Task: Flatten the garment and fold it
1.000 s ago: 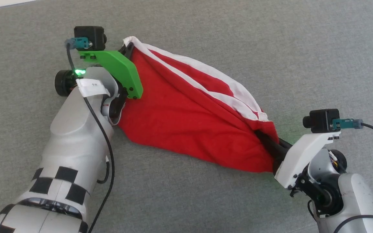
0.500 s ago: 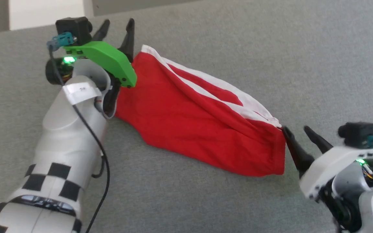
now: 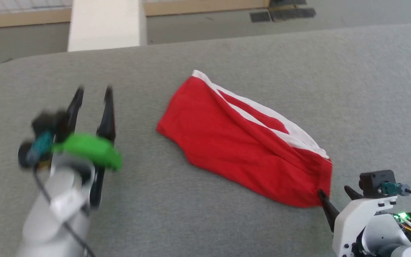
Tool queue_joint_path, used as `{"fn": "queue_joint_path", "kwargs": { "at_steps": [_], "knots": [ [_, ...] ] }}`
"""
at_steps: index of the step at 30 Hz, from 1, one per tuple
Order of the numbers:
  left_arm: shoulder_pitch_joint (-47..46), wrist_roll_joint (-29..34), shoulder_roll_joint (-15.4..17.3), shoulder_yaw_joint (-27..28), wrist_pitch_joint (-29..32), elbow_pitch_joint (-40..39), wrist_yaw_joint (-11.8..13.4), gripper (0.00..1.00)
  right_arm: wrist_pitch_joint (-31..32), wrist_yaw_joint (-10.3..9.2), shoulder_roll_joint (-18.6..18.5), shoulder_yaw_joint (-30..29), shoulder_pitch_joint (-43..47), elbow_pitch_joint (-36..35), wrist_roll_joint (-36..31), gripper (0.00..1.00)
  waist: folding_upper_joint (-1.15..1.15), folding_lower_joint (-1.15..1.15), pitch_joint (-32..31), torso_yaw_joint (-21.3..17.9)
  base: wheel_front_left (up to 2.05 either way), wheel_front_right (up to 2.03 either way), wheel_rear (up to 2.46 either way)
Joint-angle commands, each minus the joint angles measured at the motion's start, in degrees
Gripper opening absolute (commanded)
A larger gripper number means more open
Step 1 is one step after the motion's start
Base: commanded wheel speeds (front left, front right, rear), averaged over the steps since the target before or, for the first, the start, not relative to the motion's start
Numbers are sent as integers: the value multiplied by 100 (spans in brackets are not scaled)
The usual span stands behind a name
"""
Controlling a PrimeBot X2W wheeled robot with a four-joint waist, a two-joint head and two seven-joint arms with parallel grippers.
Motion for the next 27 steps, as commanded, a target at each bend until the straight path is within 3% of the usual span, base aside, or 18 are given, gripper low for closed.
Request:
{"fn": "queue_joint_path", "kwargs": {
  "at_steps": [1, 10, 20, 21, 23, 27],
  "knots": [
    [419, -64, 42, 109, -24, -270, 132, 100, 73, -8, 11, -30, -42, 85, 9, 100, 64, 0, -156, 220, 0, 0, 0],
    [1865, -182, -51, 286, -17, -1369, 587, 100, 386, -8, 12, -279, -513, 847, -209, 100, 64, 0, -74, 529, 0, 0, 0],
    [2187, -201, -174, 105, 47, -1661, 675, 100, 952, -8, 12, -305, -654, 1629, -284, 100, 64, 0, -12, 693, 0, 0, 0],
    [2204, -204, -181, 97, 46, -1659, 678, 100, 980, -8, 12, -297, -659, 1644, -255, 44, 64, 0, -14, 688, 0, 0, 0],
    [2237, -212, -193, 81, 46, -1662, 686, 100, 1007, -8, 12, -260, -671, 1651, -242, 0, 64, 0, -23, 676, 0, 0, 0],
    [2197, -266, -204, 54, 55, -1680, 629, 100, 951, -8, 12, -293, -737, 1548, -241, 0, 64, 0, -33, 645, 0, 0, 0]
  ]
}}
